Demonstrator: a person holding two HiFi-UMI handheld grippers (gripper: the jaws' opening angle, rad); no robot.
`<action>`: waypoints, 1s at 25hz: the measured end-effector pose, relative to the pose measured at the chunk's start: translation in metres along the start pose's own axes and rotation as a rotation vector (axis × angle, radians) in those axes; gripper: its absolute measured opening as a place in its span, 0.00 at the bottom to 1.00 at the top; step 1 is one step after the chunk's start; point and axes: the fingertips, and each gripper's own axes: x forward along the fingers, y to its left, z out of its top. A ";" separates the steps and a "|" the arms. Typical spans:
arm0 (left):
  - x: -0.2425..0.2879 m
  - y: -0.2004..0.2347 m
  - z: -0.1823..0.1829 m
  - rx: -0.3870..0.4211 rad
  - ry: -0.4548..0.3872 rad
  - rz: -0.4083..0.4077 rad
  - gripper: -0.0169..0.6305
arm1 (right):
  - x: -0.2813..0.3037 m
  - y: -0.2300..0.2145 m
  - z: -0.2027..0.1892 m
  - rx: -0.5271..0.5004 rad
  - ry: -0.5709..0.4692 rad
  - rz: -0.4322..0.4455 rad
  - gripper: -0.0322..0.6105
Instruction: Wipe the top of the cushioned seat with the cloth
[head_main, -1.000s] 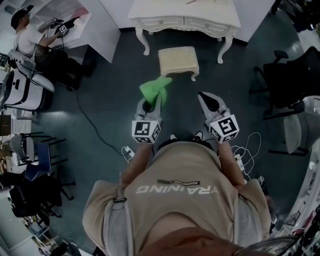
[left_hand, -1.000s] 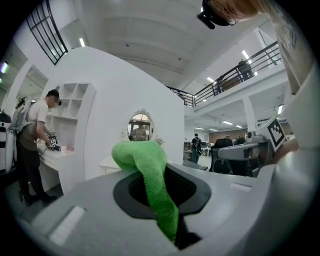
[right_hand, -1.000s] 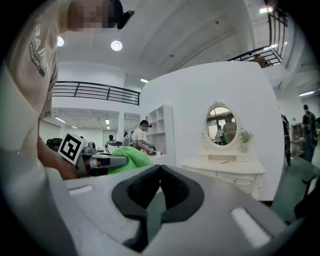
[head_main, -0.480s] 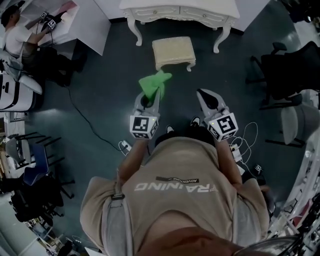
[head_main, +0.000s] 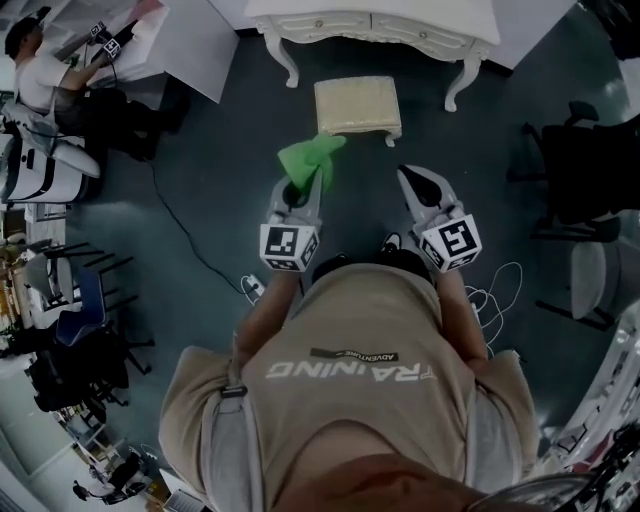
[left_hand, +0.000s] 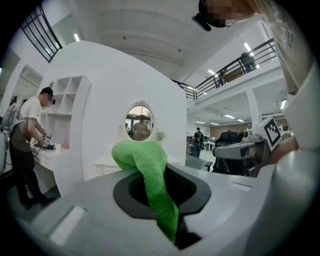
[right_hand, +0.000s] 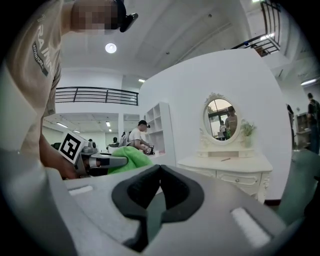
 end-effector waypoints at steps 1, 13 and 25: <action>0.010 -0.005 0.002 -0.008 -0.003 0.006 0.10 | 0.000 -0.012 -0.001 0.003 0.001 0.011 0.05; 0.098 -0.027 0.016 -0.013 0.026 0.125 0.10 | 0.024 -0.116 -0.003 0.038 0.018 0.134 0.05; 0.116 0.053 -0.002 -0.038 0.052 0.119 0.10 | 0.101 -0.113 0.003 0.009 0.062 0.118 0.05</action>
